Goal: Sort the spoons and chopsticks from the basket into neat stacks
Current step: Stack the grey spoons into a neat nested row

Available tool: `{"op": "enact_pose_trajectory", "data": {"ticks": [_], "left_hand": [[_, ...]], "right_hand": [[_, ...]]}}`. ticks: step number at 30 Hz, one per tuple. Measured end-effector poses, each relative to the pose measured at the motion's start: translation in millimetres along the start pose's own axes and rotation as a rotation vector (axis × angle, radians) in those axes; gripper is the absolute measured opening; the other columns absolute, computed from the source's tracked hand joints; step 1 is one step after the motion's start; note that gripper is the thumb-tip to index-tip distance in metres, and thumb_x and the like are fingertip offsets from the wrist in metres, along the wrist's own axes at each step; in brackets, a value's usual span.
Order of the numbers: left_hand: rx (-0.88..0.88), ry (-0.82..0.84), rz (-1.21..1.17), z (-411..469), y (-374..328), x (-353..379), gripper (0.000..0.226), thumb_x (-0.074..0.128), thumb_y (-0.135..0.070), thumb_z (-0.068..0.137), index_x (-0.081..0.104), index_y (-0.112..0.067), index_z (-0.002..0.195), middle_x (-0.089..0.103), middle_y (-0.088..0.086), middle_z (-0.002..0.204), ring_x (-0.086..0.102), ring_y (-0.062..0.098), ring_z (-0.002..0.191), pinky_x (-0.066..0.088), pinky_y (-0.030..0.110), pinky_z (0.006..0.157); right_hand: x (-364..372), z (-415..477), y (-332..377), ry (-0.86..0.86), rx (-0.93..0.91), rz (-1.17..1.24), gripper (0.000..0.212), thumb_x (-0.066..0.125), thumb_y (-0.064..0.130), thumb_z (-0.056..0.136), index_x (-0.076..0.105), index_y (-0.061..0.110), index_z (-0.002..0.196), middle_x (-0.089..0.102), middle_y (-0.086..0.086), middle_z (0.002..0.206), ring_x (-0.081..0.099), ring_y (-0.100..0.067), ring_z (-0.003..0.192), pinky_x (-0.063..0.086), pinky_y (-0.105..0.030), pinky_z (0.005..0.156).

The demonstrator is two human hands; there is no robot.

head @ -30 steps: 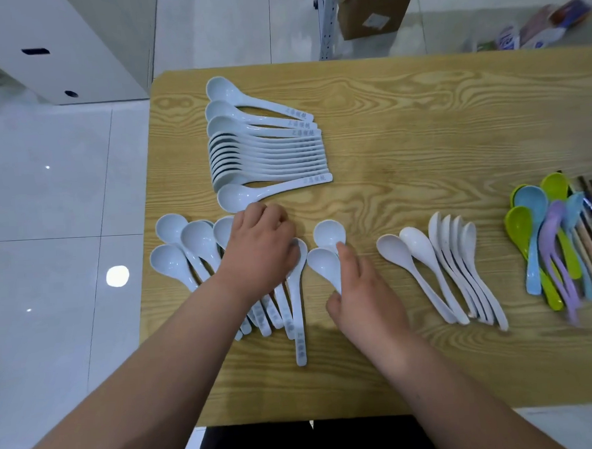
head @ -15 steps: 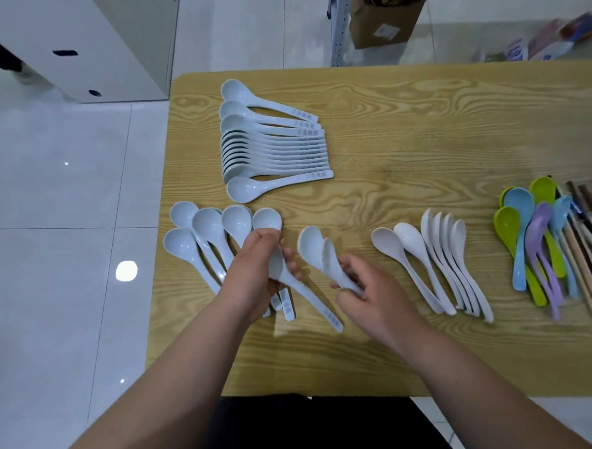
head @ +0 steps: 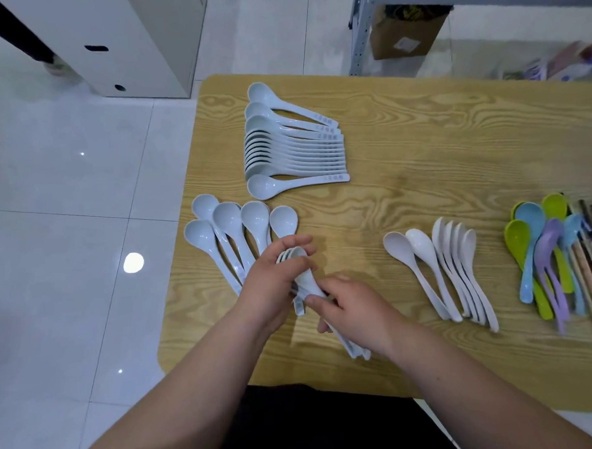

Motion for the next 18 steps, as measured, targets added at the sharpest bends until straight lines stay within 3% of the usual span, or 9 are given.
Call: {"op": "enact_pose_trajectory", "data": {"ticks": [4, 7, 9, 12, 15, 16, 18], "left_hand": [[-0.023, 0.001, -0.113, 5.9, 2.0, -5.8, 0.028, 0.052, 0.000, 0.069, 0.068, -0.018, 0.084, 0.066, 0.008, 0.100, 0.064, 0.025, 0.088, 0.045, 0.033, 0.057], [-0.021, -0.001, -0.164, 10.1, 1.8, -9.7, 0.032, 0.048, 0.001, 0.062, 0.065, -0.016, 0.084, 0.061, 0.010, 0.100, 0.059, 0.027, 0.087, 0.044, 0.035, 0.055], [-0.010, 0.031, -0.168, 9.7, -2.1, -7.1, 0.032, 0.048, 0.001, 0.063, 0.064, -0.017, 0.084, 0.061, 0.008, 0.099, 0.059, 0.027, 0.088, 0.045, 0.035, 0.055], [0.037, 0.021, -0.121, 10.7, -11.4, -4.4, 0.031, 0.051, 0.001, 0.068, 0.065, -0.017, 0.089, 0.067, 0.004, 0.099, 0.065, 0.022, 0.092, 0.051, 0.037, 0.062], [0.119, -0.004, 0.109, 18.8, -26.4, -5.5, 0.019, 0.060, -0.017, 0.086, 0.072, -0.025, 0.099, 0.073, -0.005, 0.106, 0.069, 0.020, 0.104, 0.055, 0.043, 0.086], [0.164, -0.020, 0.228, 22.1, -34.6, -6.1, 0.017, 0.060, -0.030, 0.090, 0.073, -0.032, 0.101, 0.072, -0.010, 0.108, 0.068, 0.015, 0.106, 0.053, 0.042, 0.094], [0.326, -0.115, 0.415, 29.3, -56.3, -12.7, 0.020, 0.052, -0.038, 0.098, 0.071, -0.036, 0.105, 0.069, -0.016, 0.108, 0.063, 0.002, 0.106, 0.049, 0.026, 0.095]], "right_hand": [[7.7, -0.1, -3.4, 0.201, 0.183, 0.476, 0.033, 0.055, 0.041, 0.102, 0.065, 0.012, 0.115, 0.072, -0.006, 0.088, 0.066, -0.022, 0.068, 0.057, -0.035, 0.074], [6.8, 2.3, -11.1, 0.257, 0.189, 0.629, 0.041, 0.056, 0.040, 0.099, 0.063, 0.008, 0.122, 0.069, -0.007, 0.081, 0.061, -0.022, 0.069, 0.056, -0.044, 0.081], [3.7, 3.6, -13.8, 0.270, 0.179, 0.632, 0.038, 0.055, 0.037, 0.101, 0.061, 0.007, 0.125, 0.068, -0.006, 0.081, 0.060, -0.020, 0.067, 0.056, -0.047, 0.085], [-6.9, 8.7, -13.2, 0.271, 0.159, 0.528, 0.033, 0.050, 0.038, 0.104, 0.061, 0.015, 0.126, 0.069, -0.005, 0.086, 0.060, -0.017, 0.071, 0.056, -0.040, 0.082], [-23.4, 21.8, -8.4, 0.181, 0.103, 0.320, 0.026, 0.049, 0.039, 0.105, 0.064, 0.024, 0.118, 0.067, 0.006, 0.080, 0.056, -0.013, 0.067, 0.052, -0.035, 0.076], [-30.4, 27.5, -8.0, 0.128, 0.084, 0.244, 0.023, 0.049, 0.039, 0.104, 0.065, 0.026, 0.113, 0.066, 0.009, 0.077, 0.055, -0.012, 0.066, 0.050, -0.034, 0.074], [-46.5, 37.5, -5.7, 0.016, 0.052, 0.145, 0.018, 0.049, 0.040, 0.103, 0.065, 0.031, 0.100, 0.065, 0.013, 0.074, 0.056, -0.010, 0.068, 0.051, -0.039, 0.076]]}}
Point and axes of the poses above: each hand's wrist, its own z-axis towards the middle knuckle, its own x-axis out of the palm, y = z × x, the point moved 4 cm from there along z, towards the middle knuckle
